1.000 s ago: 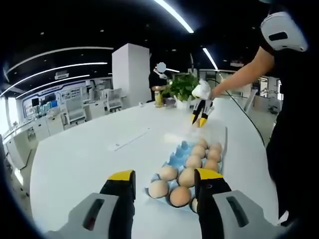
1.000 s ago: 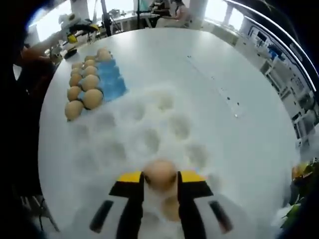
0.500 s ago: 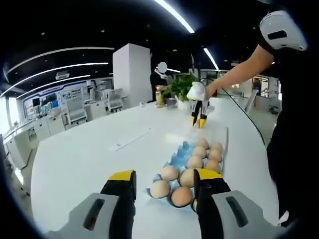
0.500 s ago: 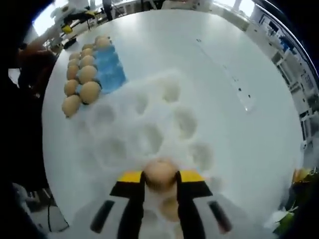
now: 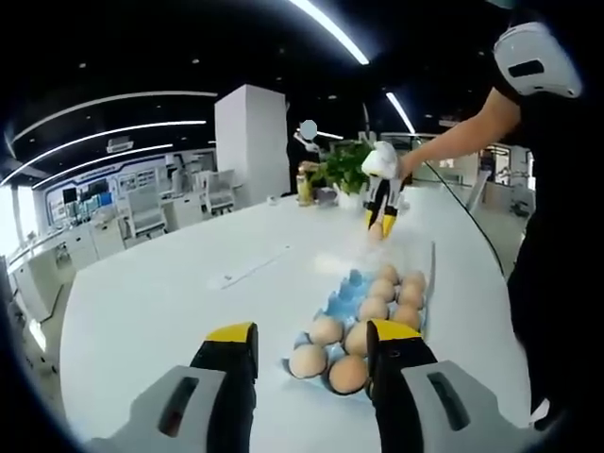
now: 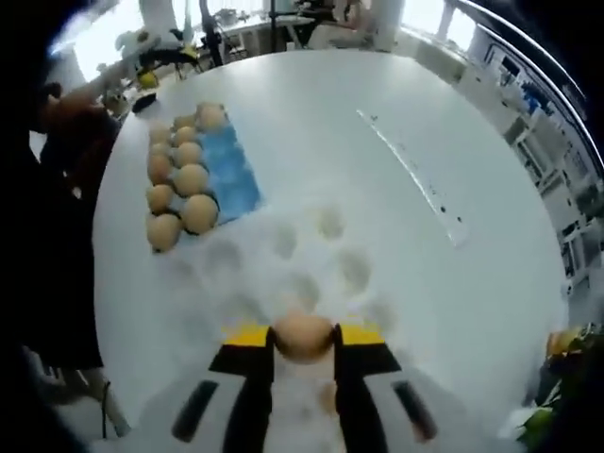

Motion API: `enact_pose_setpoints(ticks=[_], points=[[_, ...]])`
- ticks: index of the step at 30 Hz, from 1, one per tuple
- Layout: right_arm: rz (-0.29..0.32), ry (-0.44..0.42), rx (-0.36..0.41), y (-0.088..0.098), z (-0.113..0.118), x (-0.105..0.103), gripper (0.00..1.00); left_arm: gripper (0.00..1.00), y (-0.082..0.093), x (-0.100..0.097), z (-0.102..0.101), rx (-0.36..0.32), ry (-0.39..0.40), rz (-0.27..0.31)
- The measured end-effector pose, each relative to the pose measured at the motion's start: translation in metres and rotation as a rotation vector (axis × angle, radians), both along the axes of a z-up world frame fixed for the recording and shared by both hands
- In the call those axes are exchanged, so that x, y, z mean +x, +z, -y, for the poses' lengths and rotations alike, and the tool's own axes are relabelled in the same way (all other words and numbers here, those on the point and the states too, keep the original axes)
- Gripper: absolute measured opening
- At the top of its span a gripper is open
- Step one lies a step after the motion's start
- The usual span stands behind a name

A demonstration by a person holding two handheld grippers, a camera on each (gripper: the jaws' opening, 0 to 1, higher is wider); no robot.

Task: Place the egg into an empty slot of the egg tray after lifting it from the table, then release the egg inside the slot.

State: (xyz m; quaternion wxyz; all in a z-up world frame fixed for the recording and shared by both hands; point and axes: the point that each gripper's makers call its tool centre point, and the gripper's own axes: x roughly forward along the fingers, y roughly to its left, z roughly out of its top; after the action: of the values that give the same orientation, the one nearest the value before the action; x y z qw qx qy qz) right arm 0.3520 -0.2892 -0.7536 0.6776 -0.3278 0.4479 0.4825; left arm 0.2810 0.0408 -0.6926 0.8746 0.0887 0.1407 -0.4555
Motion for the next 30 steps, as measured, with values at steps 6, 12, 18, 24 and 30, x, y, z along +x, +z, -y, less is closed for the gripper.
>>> enact_pose_setpoints(ticks=[6,12,18,24,30], points=[[0.006,0.054,0.013,0.002,-0.018,-0.005,0.24,0.46,0.001,-0.001,-0.001,-0.003,0.003,0.001],[0.003,0.085,0.024,0.004,-0.031,-0.005,0.24,0.46,0.002,0.0,0.0,-0.001,0.003,0.009],[-0.002,0.111,0.04,0.005,-0.046,-0.008,0.24,0.46,0.0,0.0,0.001,0.0,-0.001,0.003],[-0.01,0.14,0.046,0.003,-0.06,-0.011,0.24,0.46,0.0,-0.001,0.0,-0.001,0.002,0.002],[-0.01,0.169,0.06,0.003,-0.076,-0.012,0.24,0.46,-0.001,-0.002,-0.002,0.001,0.007,0.0]])
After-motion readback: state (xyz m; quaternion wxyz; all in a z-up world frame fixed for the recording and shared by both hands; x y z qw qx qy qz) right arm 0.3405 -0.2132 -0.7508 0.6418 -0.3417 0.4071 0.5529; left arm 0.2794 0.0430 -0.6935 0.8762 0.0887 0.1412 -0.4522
